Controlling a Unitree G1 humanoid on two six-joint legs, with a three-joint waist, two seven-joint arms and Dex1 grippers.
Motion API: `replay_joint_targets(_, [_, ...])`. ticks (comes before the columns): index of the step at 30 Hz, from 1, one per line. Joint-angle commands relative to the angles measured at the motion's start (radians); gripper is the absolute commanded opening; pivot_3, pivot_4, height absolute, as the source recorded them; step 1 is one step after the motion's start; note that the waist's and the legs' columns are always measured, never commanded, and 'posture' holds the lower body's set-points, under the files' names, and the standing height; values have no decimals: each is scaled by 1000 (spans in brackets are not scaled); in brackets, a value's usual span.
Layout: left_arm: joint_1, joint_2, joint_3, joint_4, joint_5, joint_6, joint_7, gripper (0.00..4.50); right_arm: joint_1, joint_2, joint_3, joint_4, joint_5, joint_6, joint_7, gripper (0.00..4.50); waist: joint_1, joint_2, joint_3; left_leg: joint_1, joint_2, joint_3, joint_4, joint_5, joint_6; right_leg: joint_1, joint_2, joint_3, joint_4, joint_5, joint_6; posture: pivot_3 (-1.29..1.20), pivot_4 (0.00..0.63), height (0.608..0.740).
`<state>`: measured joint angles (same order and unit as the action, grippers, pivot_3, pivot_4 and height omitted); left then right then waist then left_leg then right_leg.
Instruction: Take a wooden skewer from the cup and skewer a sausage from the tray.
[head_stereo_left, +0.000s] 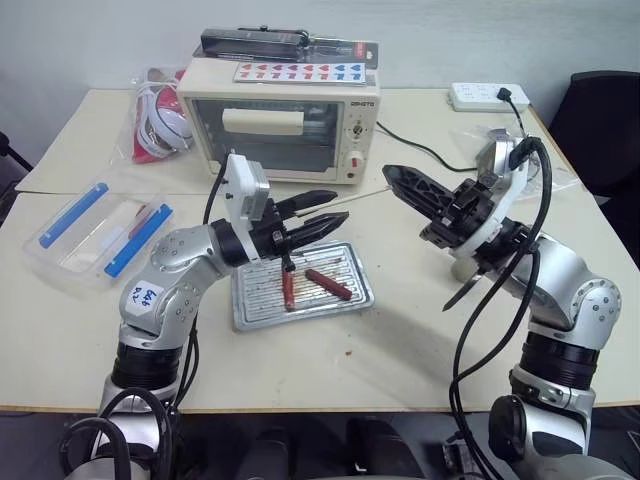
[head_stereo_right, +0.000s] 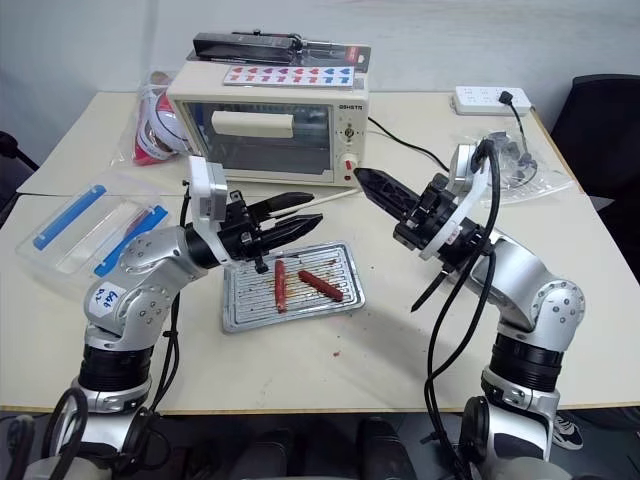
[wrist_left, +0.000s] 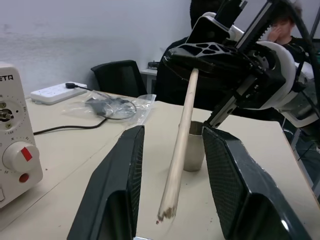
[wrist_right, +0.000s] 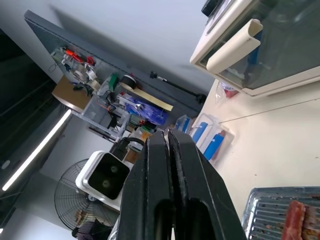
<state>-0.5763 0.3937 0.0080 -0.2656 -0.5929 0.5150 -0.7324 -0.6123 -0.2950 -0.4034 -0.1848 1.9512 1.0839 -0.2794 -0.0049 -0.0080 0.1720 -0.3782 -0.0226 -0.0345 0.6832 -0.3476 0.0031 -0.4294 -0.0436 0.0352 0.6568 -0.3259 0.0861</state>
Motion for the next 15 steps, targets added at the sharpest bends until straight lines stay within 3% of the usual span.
replay_joint_targets(1, [-28, -8, 11, -14, -1, -24, 4, 680, -3, 9, -22, -51, 21, -19, -8, 0, 0, 0, 0, 0, 0, 0, 0, 0, 0, 0, 0, 0, 0, 0, 0, 0, 150, 740])
replay_joint_targets(4, [-33, -4, 9, -11, 0, -19, 2, 24, 0, 9, -20, -55, 21, -23, -13, 0, 1, 0, 0, 0, 0, 0, 0, 0, 0, 0, 0, 0, 0, 0, 0, 0, 150, 740])
replay_joint_targets(10, [-45, -3, 4, -9, -3, -5, 6, 24, 9, -5, -20, -55, 21, -19, -8, 0, 0, 0, 0, 0, 0, 0, 0, 0, 0, 0, 0, 0, 0, 0, 0, 0, 150, 740])
replay_joint_targets(15, [-46, 2, 8, -23, -18, 8, 2, 1205, 15, -18, -19, -52, 21, -12, 0, 0, 0, 0, 0, 0, 0, 0, 0, 0, 0, 0, 0, 0, 0, 0, 0, 0, 150, 740])
